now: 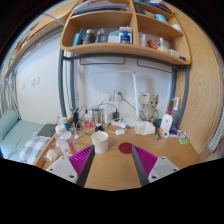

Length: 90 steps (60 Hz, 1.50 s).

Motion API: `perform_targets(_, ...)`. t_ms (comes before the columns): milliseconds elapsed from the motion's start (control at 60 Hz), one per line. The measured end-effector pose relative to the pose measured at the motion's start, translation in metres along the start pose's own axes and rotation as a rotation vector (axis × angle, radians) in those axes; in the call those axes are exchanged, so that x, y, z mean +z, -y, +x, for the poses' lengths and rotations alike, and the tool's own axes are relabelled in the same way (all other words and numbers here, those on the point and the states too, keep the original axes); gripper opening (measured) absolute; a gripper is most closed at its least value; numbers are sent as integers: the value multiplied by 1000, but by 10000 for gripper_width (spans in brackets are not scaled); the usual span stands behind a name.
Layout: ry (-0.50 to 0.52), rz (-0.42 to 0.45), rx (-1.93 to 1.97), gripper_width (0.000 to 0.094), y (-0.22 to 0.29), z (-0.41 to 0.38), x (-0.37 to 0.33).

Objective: Pour water

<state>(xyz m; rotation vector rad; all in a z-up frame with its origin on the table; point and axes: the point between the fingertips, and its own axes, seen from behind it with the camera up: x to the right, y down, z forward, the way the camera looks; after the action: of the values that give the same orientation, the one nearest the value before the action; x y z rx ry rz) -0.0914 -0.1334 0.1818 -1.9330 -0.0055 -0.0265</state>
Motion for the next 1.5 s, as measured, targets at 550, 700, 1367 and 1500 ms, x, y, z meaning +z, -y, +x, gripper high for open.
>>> perform_targets(550, 191, 19, 53, 762, -71, -185, 81)
perform_targets(700, 201, 36, 13, 765, -67, -202, 111)
perform_targets(1367, 212, 89, -56, 480, -58, -205, 150)
perform_targets(1500, 210, 76, -35, 464, -58, -203, 150)
